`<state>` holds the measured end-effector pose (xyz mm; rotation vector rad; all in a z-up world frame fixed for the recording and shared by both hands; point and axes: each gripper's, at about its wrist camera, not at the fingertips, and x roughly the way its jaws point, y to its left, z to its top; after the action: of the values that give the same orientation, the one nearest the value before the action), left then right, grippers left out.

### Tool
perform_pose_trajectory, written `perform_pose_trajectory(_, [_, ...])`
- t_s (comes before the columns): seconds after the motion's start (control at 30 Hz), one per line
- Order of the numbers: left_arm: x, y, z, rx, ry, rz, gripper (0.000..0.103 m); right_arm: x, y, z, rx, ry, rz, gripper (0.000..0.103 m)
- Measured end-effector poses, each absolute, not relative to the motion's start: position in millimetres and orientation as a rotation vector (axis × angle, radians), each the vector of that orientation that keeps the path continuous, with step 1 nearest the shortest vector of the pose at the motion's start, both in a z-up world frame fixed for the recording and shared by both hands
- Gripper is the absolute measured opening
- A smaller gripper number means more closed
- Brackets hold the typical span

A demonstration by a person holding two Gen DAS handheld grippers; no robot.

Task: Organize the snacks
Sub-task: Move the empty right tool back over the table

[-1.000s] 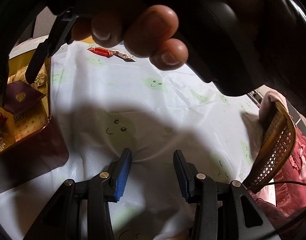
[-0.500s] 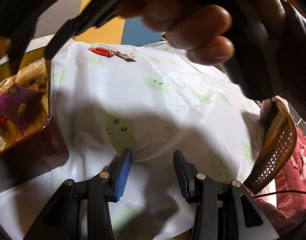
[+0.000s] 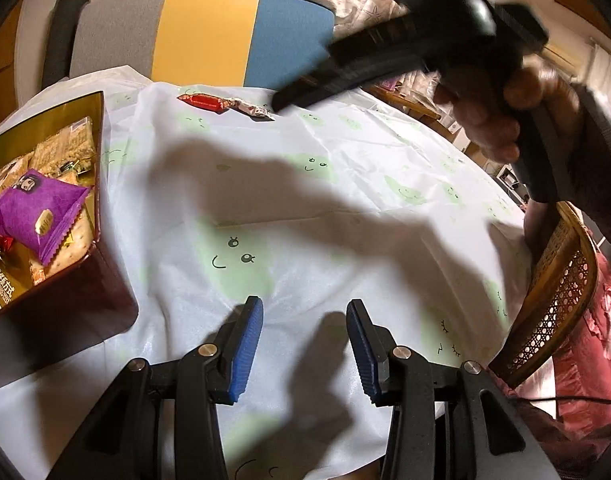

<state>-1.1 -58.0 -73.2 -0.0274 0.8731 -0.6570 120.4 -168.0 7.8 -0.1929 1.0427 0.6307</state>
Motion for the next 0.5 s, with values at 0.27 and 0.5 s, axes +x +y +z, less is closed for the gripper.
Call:
perform_pose_trajectory(0.27, [1.1, -65.1, -69.9, -0.006, 0.907, -0.645, 0.051, 137.6, -257.6, -25.9, -0.202, 1.126, 0.341, 0.044])
perform_pose_trajectory(0.5, [12.0, -76.8, -58.1, 0.023, 0.980, -0.599, 0.051, 152.2, -302.3, -52.7, -0.123, 1.129, 0.176, 0.044])
